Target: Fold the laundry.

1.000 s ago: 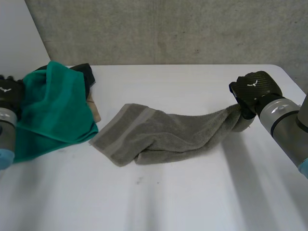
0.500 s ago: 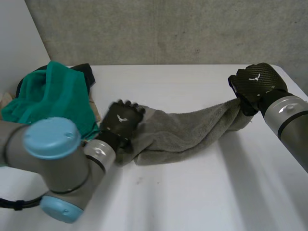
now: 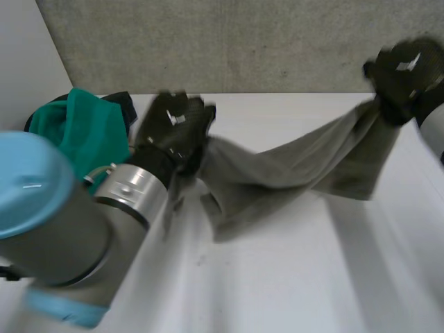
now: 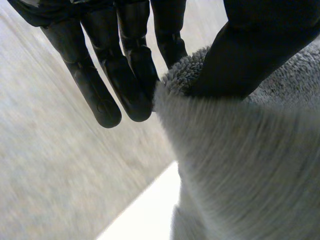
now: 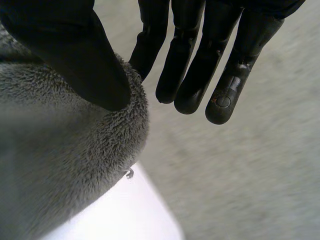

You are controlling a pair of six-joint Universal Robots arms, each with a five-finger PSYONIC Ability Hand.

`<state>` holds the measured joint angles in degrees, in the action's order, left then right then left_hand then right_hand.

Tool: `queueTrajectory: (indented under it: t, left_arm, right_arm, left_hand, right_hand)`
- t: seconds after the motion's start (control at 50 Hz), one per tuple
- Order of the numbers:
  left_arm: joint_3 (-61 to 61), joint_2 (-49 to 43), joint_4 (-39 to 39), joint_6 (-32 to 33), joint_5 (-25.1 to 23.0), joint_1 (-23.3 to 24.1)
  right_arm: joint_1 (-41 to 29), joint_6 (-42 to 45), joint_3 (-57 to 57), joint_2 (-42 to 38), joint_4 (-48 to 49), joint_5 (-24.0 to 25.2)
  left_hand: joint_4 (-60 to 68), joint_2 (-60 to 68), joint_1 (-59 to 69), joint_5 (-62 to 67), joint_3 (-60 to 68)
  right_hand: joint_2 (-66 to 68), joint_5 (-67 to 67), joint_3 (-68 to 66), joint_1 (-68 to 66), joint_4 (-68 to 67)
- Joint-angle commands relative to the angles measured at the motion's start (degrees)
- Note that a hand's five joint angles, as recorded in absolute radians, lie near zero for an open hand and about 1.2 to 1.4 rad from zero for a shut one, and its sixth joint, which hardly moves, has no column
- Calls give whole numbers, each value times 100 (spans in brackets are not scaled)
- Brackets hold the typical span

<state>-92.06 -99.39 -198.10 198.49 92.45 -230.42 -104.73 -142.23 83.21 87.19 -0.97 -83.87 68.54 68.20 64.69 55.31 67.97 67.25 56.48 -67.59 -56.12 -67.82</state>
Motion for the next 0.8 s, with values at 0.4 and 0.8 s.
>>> queueTrajectory:
  t: [0.4, 0.8]
  left_arm:
    - [636, -1486, 447, -733, 114, -425]
    - [496, -1584, 456, -697, 502, -662]
  right_arm:
    - [-812, -639, -1404, -3146, 2224, 1540]
    - [-795, -946, 379, -1433, -789, -535]
  left_hand:
    - [1146, 1180, 1531, 1469, 1203]
    - [1146, 1180, 1531, 1469, 1203]
  right_hand:
    - [-5725, -5648, 5759, 4612, 5782]
    - [-5315, -5238, 5349, 4202, 5372]
